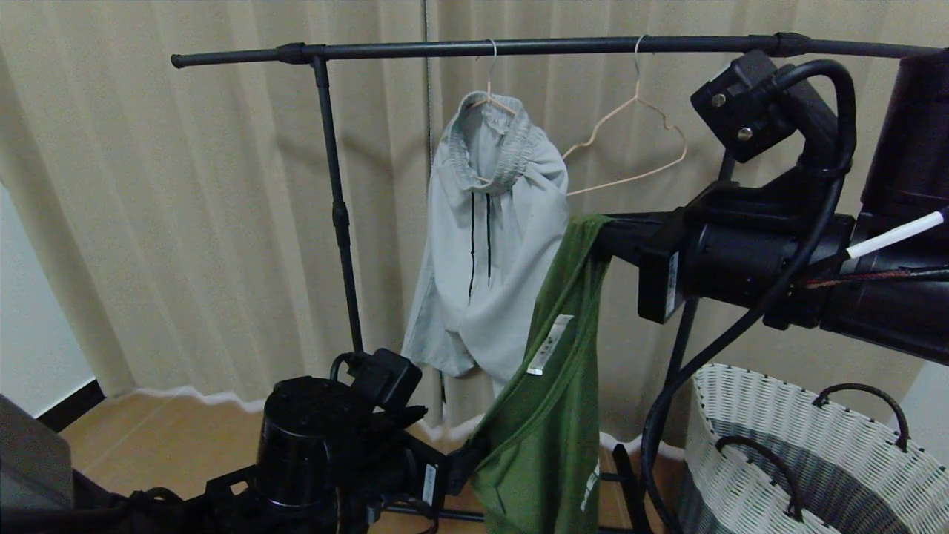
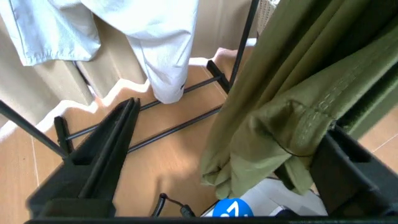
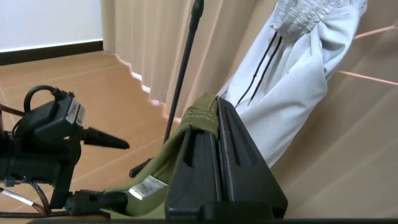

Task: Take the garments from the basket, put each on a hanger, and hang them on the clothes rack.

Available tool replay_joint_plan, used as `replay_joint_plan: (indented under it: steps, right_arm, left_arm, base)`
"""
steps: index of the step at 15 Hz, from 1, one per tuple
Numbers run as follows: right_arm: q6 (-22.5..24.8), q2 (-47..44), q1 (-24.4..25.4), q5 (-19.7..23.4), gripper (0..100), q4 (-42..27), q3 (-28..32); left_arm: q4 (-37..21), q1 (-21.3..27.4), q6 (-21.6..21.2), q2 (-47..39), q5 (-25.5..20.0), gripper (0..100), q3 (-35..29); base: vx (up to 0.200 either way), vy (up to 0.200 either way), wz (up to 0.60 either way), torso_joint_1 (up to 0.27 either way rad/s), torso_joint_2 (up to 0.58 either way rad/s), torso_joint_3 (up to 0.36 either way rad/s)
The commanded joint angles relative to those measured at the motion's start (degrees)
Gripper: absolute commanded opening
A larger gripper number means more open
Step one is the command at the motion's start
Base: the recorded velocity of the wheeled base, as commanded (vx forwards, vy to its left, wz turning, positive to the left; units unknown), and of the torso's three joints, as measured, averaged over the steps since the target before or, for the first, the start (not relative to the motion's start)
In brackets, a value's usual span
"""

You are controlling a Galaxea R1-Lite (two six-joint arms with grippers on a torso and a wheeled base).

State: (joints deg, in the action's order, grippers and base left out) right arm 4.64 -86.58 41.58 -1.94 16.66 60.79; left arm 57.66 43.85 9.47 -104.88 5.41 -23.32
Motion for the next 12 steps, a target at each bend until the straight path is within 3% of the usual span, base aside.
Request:
replay_joint_plan:
  steps: [1, 3, 5, 6, 8, 11, 12]
  right_arm:
    - [0.0, 0.2, 0.0, 0.0, 0, 0.0, 0.0]
    - [0.0, 0.0, 0.0, 0.0, 0, 0.0, 0.1]
    - [0.0, 0.0, -0.4, -0.1, 0, -0.1, -0.1]
    - [-0.1, 0.0, -1.0, 0.0, 0, -0.1, -0.1]
    - [-0.3, 0.2, -1.6, -0.1, 0, 0.1, -0.8]
    - [-0.5, 2.1, -4.8, 0.1, 0, 0.6, -4.0]
    - [-0.9, 3.2, -7.2, 0.4, 0, 1.2, -6.5]
  left_arm:
    - [0.0, 0.0, -0.1, 0.2, 0.1, 0, 0.3]
    - [1.9, -0.2, -0.5, 1.0, 0.8, 0, 1.5]
    - [7.3, -0.4, -6.3, 4.0, 1.4, 0, 7.2]
    - [7.8, -2.5, -11.8, 6.2, 1.4, 0, 8.9]
    - [6.1, -6.4, -13.8, 10.1, 1.4, 0, 7.4]
    - [-11.5, -9.4, -13.9, 20.1, 1.4, 0, -0.3]
    - [-25.6, -9.6, -13.7, 25.5, 1.3, 0, -7.6]
  base:
    - [0.0, 0.0, 0.0, 0.0, 0.0, 0.0]
    - [0.0, 0.0, 0.0, 0.0, 0.0, 0.0]
    - [0.0, 0.0, 0.0, 0.0, 0.0, 0.0]
    - [0.0, 0.0, 0.0, 0.0, 0.0, 0.0]
    - [0.0, 0.0, 0.0, 0.0, 0.0, 0.0]
    - [0.0, 0.0, 0.0, 0.0, 0.0, 0.0]
    - [0.0, 0.0, 0.0, 0.0, 0.0, 0.0]
